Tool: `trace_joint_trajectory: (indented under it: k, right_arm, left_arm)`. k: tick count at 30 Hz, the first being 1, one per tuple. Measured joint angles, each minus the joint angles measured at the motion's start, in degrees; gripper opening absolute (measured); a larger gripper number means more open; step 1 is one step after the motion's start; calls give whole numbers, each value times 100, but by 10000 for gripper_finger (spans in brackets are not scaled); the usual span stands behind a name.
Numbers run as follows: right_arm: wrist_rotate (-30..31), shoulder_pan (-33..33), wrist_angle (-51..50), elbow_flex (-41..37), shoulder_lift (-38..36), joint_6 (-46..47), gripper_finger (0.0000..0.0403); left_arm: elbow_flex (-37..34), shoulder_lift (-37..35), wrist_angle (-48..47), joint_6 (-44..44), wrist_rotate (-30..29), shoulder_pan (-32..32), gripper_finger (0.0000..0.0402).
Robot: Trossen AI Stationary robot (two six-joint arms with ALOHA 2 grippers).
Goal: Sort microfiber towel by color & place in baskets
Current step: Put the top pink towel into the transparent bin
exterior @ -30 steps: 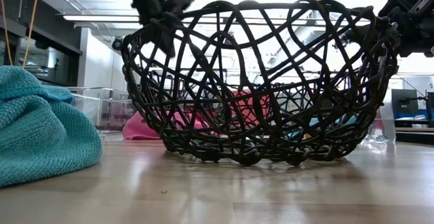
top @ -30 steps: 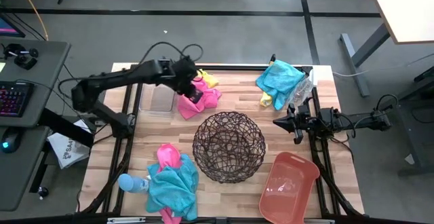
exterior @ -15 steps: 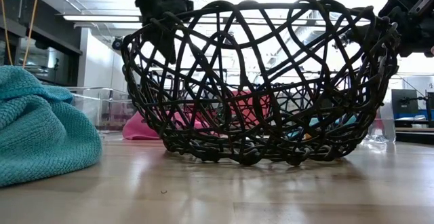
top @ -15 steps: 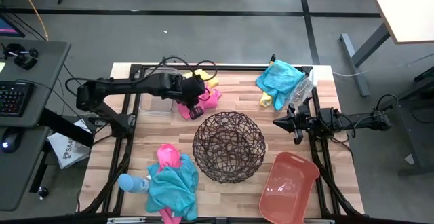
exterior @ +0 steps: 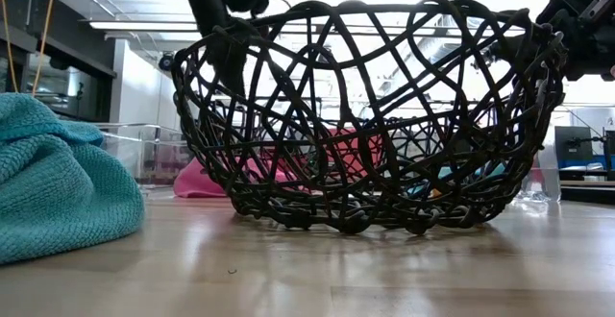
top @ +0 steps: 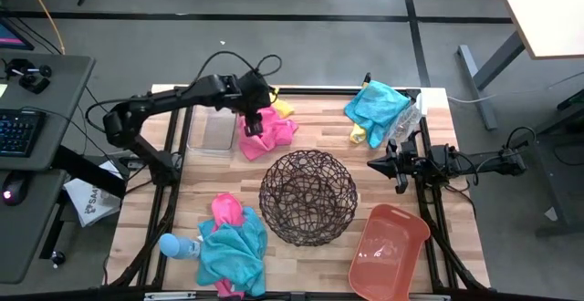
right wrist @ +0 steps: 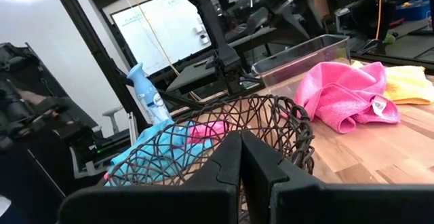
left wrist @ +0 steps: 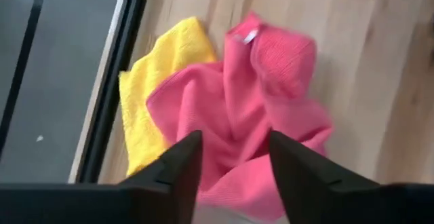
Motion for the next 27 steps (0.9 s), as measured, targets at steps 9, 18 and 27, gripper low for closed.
trace_joint_trajectory:
  k: [9, 18, 27]
  right_arm:
    - [2, 0, -1, 0, 0, 0, 0]
    - [-1, 0, -1, -2, 0, -1, 0]
    - [-20, 1, -2, 0, 0, -1, 0]
  left_arm:
    - [-6, 1061, -371, 1342, -123, -405, 238]
    - [-7, 1947, -383, 800, -695, -514, 238]
    - [-4, 2153, -663, 746, -490, -495, 230]
